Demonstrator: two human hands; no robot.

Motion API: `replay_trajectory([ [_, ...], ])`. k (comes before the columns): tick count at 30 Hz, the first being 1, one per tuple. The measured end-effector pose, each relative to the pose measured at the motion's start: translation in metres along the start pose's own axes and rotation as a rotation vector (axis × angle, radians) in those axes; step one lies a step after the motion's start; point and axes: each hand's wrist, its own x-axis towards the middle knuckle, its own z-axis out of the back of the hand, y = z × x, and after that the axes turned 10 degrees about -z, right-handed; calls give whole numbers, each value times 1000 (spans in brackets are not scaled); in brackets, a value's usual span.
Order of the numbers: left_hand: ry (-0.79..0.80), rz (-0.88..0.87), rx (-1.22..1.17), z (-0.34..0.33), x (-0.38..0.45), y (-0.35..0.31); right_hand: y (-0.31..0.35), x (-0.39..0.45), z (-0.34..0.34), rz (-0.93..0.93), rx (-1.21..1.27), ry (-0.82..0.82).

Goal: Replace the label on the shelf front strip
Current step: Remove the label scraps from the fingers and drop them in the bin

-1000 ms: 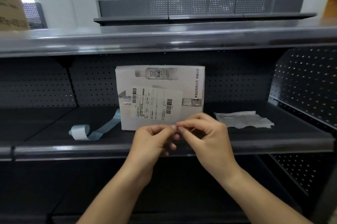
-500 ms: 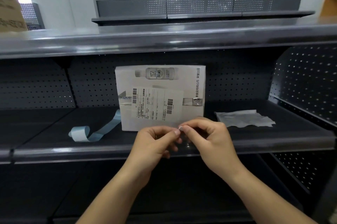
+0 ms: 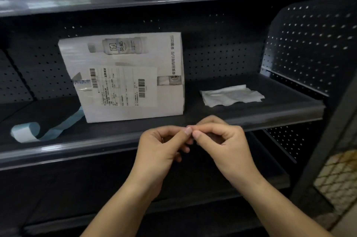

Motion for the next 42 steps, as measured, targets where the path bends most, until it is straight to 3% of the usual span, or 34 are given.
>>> replay_trajectory([
  [4, -2, 86, -35, -33, -1, 10, -15, -13, 27, 23, -52, -70],
  [16, 280, 195, -39, -144, -23, 57, -56, -82, 121, -51, 28, -358],
  [28, 532, 369, -98, -242, -67, 144, -110, -171, 201, -299, -78, -574],
  [37, 818, 420, 104, -261, -96, 224, -183, -235, 223, -505, -223, -639],
  [42, 746, 546, 242, -261, -117, 261, -239, -265, 227, -691, -141, -684],
])
